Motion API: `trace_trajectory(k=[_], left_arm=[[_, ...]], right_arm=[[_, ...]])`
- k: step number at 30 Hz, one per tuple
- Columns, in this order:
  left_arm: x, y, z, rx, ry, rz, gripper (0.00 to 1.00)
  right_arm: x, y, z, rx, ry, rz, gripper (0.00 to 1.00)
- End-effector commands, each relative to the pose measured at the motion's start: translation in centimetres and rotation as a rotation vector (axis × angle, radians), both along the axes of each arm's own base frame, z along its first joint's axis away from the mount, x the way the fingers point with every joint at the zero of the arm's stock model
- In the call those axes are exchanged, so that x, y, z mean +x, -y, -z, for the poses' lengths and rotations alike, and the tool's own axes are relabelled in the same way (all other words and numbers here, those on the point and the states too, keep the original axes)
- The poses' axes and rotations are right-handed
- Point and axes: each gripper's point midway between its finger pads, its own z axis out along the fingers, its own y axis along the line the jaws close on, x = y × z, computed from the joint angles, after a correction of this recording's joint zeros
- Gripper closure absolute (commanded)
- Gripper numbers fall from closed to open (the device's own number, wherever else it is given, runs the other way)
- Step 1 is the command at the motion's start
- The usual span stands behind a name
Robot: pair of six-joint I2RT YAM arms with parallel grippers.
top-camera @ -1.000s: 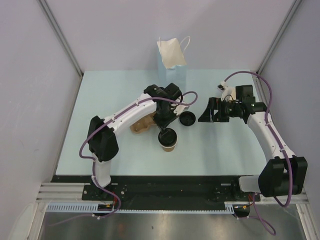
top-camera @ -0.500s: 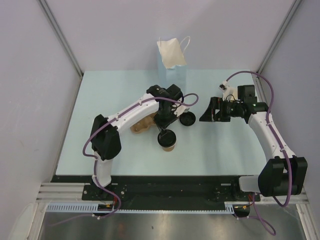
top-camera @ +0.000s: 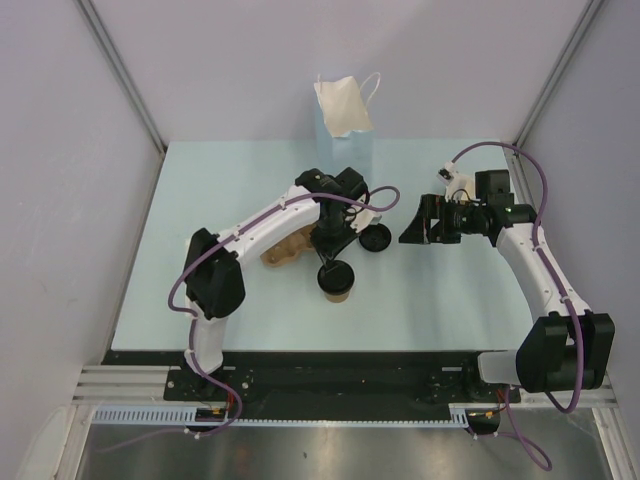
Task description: Pack the takeout coffee
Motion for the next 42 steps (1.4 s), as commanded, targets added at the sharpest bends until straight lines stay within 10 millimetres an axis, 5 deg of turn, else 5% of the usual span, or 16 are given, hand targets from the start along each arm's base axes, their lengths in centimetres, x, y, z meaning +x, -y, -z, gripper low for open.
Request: trace_trajectory(k=[1, 7, 11, 20, 21, 22, 23, 25, 26, 28, 29, 31, 32, 35, 42], left_arm=[[0.1, 1.0, -1.2, -0.044, 0.014, 0.029, 0.81], [0.4, 1.0, -2.0, -0.062, 0.035, 0.027, 0.74], [1.1, 1.1, -4.6, -0.147, 0.060, 0.010, 0.58], [3.2, -1.8, -13.8, -0.536, 0.216, -0.098, 0.50], [2.4, -1.5, -14.9, -0.622, 0.209, -0.077, 0.50], [2.1, -1.7, -18.7, -0.747, 0.330, -0.046, 0.41], [1.6, -2.5, -16.6, -0.767, 0.281, -0.098, 0.38], [-0.2, -2.5, -20.0, -0.960, 0.355, -0.045, 0.37], [-0.8, -3.3, -16.7, -0.975, 0.253, -0.156, 0.37], [-1.2, -3.4, -17.7, -1.106, 0.319, -0.155, 0.37], [-2.7, -4.1, -15.8, -1.137, 0.262, -0.235, 0.37], [-3.3, -3.8, -16.1, -1.229, 0.272, -0.225, 0.39], [-4.1, -3.7, -14.2, -1.247, 0.185, -0.289, 0.42], [-3.9, -3.1, -12.2, -1.303, 0.070, -0.392, 0.64], [-3.5, -1.1, -9.1, -1.292, -0.124, -0.452, 0.75]], right_arm=[[0.4, 0.0, -0.4, 0.010, 0.030, -0.012, 0.00], [0.2, -0.1, -0.6, 0.014, 0.037, -0.021, 0.00], [0.0, -0.4, -1.3, 0.030, 0.062, -0.040, 0.00], [-0.1, -2.2, -3.9, 0.109, 0.157, -0.110, 0.00], [-0.3, -2.6, -4.2, 0.118, 0.162, -0.117, 0.00], [-0.5, -3.3, -4.6, 0.128, 0.171, -0.134, 0.00], [-1.0, -4.5, -4.8, 0.136, 0.182, -0.173, 0.00], [-1.6, -6.1, -4.7, 0.142, 0.176, -0.215, 0.02], [-2.3, -7.7, -4.8, 0.147, 0.187, -0.265, 0.04], [-2.4, -9.0, -4.8, 0.162, 0.186, -0.292, 0.13], [-2.7, -9.7, -4.7, 0.171, 0.179, -0.310, 0.18], [-3.1, -11.0, -4.4, 0.192, 0.162, -0.341, 0.33], [-3.1, -11.5, -3.9, 0.207, 0.114, -0.340, 0.38], [-3.4, -12.6, -3.5, 0.247, 0.061, -0.359, 0.51], [-4.3, -14.8, -1.2, 0.306, -0.072, -0.434, 0.72]])
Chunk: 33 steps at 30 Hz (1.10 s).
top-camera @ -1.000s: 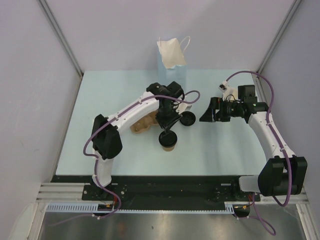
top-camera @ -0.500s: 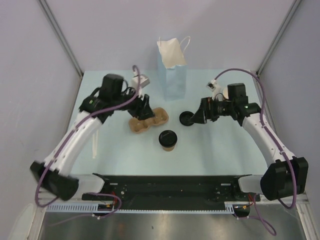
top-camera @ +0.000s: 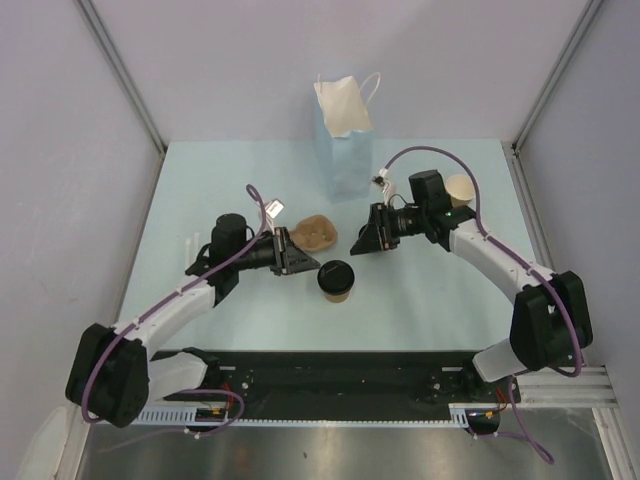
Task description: Pack the takeout coffee
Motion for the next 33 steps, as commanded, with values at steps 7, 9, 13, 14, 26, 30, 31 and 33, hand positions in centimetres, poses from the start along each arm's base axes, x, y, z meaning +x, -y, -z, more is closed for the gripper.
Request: trace_trajectory(k=[7, 9, 13, 14, 26, 30, 31, 33], left_arm=[[0.1, 2.7, -0.8, -0.080, -0.069, 0.089, 0.81], [0.0, 3.0, -0.3, -0.072, -0.085, 0.096, 0.81], [0.0, 3.5, 0.6, -0.058, -0.096, 0.114, 0.83], [-0.1, 3.7, 0.8, -0.056, -0.099, 0.119, 0.83], [0.7, 4.2, 4.6, 0.001, -0.183, 0.102, 0.83], [1.2, 4.3, 6.0, 0.029, -0.234, 0.091, 0.85], [1.3, 4.3, 6.2, 0.031, -0.245, 0.088, 0.85], [1.3, 4.3, 6.7, 0.036, -0.270, 0.086, 0.85]], right_arm=[[-2.8, -2.9, 2.3, 0.033, -0.114, -0.144, 0.74], [-2.8, -3.0, 3.0, 0.027, -0.139, -0.150, 0.75], [-2.6, -3.2, 4.0, 0.029, -0.170, -0.160, 0.79], [-2.5, -3.3, 4.3, 0.028, -0.183, -0.158, 0.79], [-2.2, -3.2, 7.2, 0.004, -0.265, -0.166, 0.79], [-1.4, -2.6, 8.7, -0.013, -0.301, -0.138, 0.79], [-1.3, -2.5, 9.1, -0.017, -0.314, -0.133, 0.79], [-0.9, -2.2, 9.7, -0.025, -0.329, -0.118, 0.80]])
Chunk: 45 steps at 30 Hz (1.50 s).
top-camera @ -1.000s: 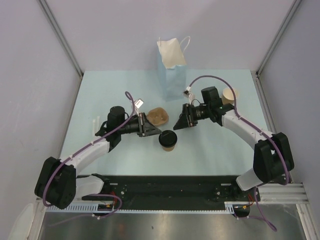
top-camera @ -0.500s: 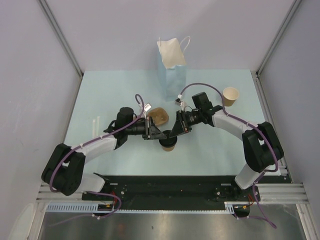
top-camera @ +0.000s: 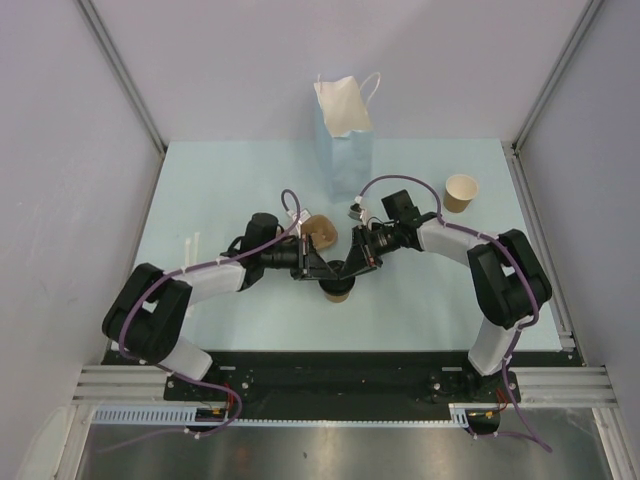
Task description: Pack the takeout coffee
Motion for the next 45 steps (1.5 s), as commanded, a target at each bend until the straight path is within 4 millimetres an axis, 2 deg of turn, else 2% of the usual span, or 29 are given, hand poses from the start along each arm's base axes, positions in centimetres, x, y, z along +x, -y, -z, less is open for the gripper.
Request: trace_trajectory(k=[1, 5, 13, 19, 34, 45], left_arm=[[1.0, 0.4, 0.4, 0.008, -0.007, -0.011, 0.85], [0.8, 0.2, 1.2, 0.027, -0.026, -0.012, 0.85], [1.3, -1.3, 4.7, 0.077, -0.131, -0.060, 0.86], [1.3, -1.6, 6.6, 0.085, -0.199, -0.052, 0.87], [1.6, -2.3, 9.3, 0.118, -0.300, -0.070, 0.91], [1.8, -2.7, 10.1, 0.137, -0.335, -0.085, 0.92]], right_arm=[[1.2, 0.8, 1.6, -0.027, -0.004, 0.030, 0.80], [1.4, 1.1, 2.8, -0.061, -0.004, 0.042, 0.80], [2.1, 1.4, 4.5, -0.117, -0.019, 0.077, 0.80], [2.5, 1.6, 5.3, -0.142, -0.030, 0.097, 0.81], [3.3, 2.0, 7.3, -0.214, -0.074, 0.158, 0.85], [3.8, 2.6, 8.7, -0.254, -0.143, 0.211, 0.87]])
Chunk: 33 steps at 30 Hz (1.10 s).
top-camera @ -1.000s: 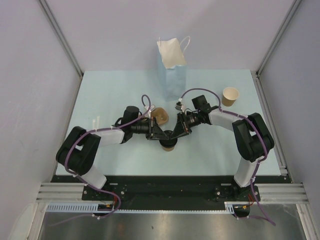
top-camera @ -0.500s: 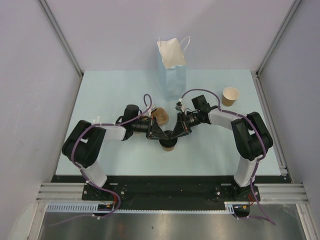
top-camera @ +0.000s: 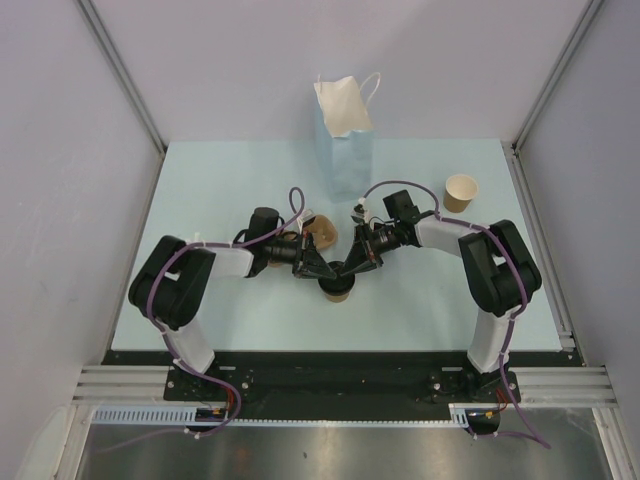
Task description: Pack the takeout coffee
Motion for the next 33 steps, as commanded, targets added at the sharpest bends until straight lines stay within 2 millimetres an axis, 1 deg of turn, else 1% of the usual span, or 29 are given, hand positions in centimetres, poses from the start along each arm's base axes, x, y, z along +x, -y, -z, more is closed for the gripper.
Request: trace_trajectory(k=[1, 3, 5, 6, 10, 11, 12, 14, 16, 18, 19, 20, 22, 24, 26, 27, 28, 30, 33], left_arm=[[1.3, -2.4, 8.4, 0.276, -0.098, -0.186, 0.92], [1.5, -2.2, 7.6, 0.255, -0.078, -0.178, 0.92], [2.0, -1.8, 6.5, 0.221, -0.046, -0.176, 0.92], [1.8, -1.6, 6.0, 0.204, -0.040, -0.163, 0.92], [2.2, -0.3, 2.9, 0.105, 0.033, -0.134, 0.92], [2.2, 0.0, 2.2, 0.087, 0.036, -0.133, 0.92], [2.2, 0.3, 1.1, 0.062, 0.069, -0.126, 0.92], [2.1, 0.6, -0.2, 0.031, 0.082, -0.119, 0.92], [2.1, 0.8, -2.1, -0.006, 0.131, -0.118, 0.91], [2.2, 0.9, -3.2, -0.024, 0.158, -0.121, 0.91], [2.1, 0.9, -4.1, -0.039, 0.178, -0.118, 0.92], [2.0, 0.9, -4.5, -0.045, 0.182, -0.117, 0.91], [1.6, 0.9, -5.0, -0.047, 0.188, -0.106, 0.91], [1.0, 0.7, -4.8, -0.042, 0.177, -0.088, 0.91], [0.2, 0.6, -4.7, -0.041, 0.188, -0.059, 0.91], [-0.4, 0.5, -4.2, -0.024, 0.168, -0.044, 0.91], [-0.7, 0.4, -4.2, -0.020, 0.197, -0.030, 0.91], [-1.7, 0.4, -3.7, -0.005, 0.189, -0.003, 0.91], [-2.3, 0.6, -3.3, 0.003, 0.199, 0.010, 0.91]], right_arm=[[2.4, 2.1, 7.1, -0.255, 0.066, 0.122, 0.86], [2.4, 1.8, 6.6, -0.234, 0.089, 0.108, 0.86], [2.2, 1.3, 5.4, -0.198, 0.134, 0.086, 0.85], [2.1, 1.1, 4.9, -0.182, 0.146, 0.078, 0.85], [1.7, -0.1, 2.1, -0.077, 0.188, 0.042, 0.83], [1.8, -0.4, 1.0, -0.049, 0.215, 0.039, 0.83], [1.7, -0.7, 0.4, -0.031, 0.226, 0.033, 0.83], [1.7, -1.1, -1.4, 0.023, 0.261, 0.024, 0.82], [1.4, -1.4, -2.7, 0.057, 0.261, 0.017, 0.82], [1.4, -1.4, -4.2, 0.084, 0.286, 0.020, 0.81], [1.2, -1.4, -4.7, 0.096, 0.294, 0.014, 0.81], [1.1, -1.4, -5.2, 0.102, 0.308, 0.014, 0.81], [0.7, -1.3, -5.9, 0.109, 0.314, 0.008, 0.81], [0.3, -1.2, -6.0, 0.106, 0.313, -0.001, 0.81], [-0.1, -1.1, -5.4, 0.082, 0.297, -0.009, 0.81], [-0.2, -1.0, -5.2, 0.075, 0.294, -0.010, 0.81], [-0.1, -1.0, -4.7, 0.064, 0.284, -0.007, 0.81], [0.2, -1.1, -4.4, 0.059, 0.281, 0.003, 0.81], [1.0, -1.6, -4.0, 0.066, 0.268, 0.021, 0.81]])
